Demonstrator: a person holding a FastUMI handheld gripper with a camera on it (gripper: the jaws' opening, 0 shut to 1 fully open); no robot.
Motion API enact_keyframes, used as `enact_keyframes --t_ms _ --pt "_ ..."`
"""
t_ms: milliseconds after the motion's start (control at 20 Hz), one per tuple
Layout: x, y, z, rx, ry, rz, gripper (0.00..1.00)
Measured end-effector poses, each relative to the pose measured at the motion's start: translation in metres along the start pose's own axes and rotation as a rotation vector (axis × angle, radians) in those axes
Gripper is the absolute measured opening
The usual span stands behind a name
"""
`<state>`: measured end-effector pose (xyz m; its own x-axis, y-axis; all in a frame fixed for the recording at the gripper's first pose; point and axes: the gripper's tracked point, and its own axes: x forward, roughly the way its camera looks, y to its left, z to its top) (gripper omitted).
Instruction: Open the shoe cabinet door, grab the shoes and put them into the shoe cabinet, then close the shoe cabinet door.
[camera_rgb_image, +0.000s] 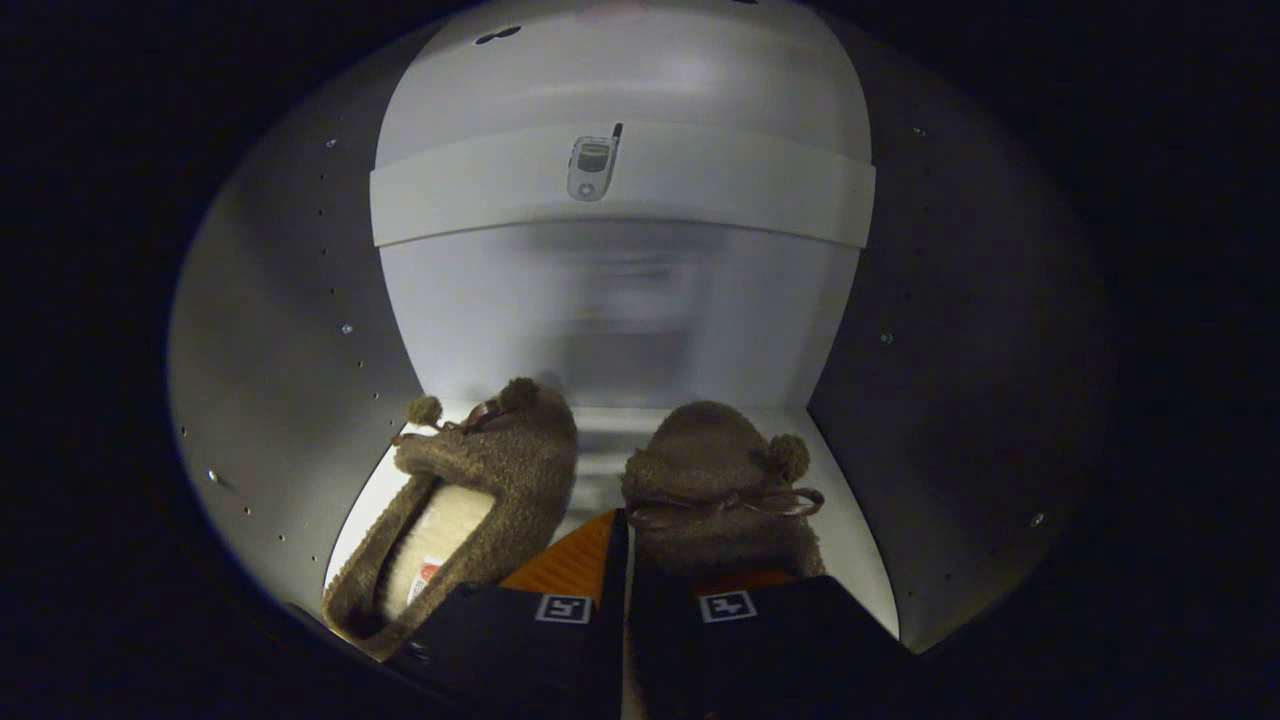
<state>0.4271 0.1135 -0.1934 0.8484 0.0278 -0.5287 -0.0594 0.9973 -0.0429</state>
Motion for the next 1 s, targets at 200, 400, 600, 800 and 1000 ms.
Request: enact_keyframes --t_ms 200,400,600,800,1000 --pt "-0.022 0.001 -0.003 -0.025 0.018 0.005 0.62" --pt "-0.045 0.003 -0.004 -0.029 0.025 0.026 0.88" --pt "-0.071 -0.002 -0.001 -0.005 0.025 0.039 0.98" --pt "-0.105 -0.007 -0.001 0.016 0.002 0.056 0.98" --pt "-0.151 -0.009 0.004 0.037 -0.075 0.084 0.98"
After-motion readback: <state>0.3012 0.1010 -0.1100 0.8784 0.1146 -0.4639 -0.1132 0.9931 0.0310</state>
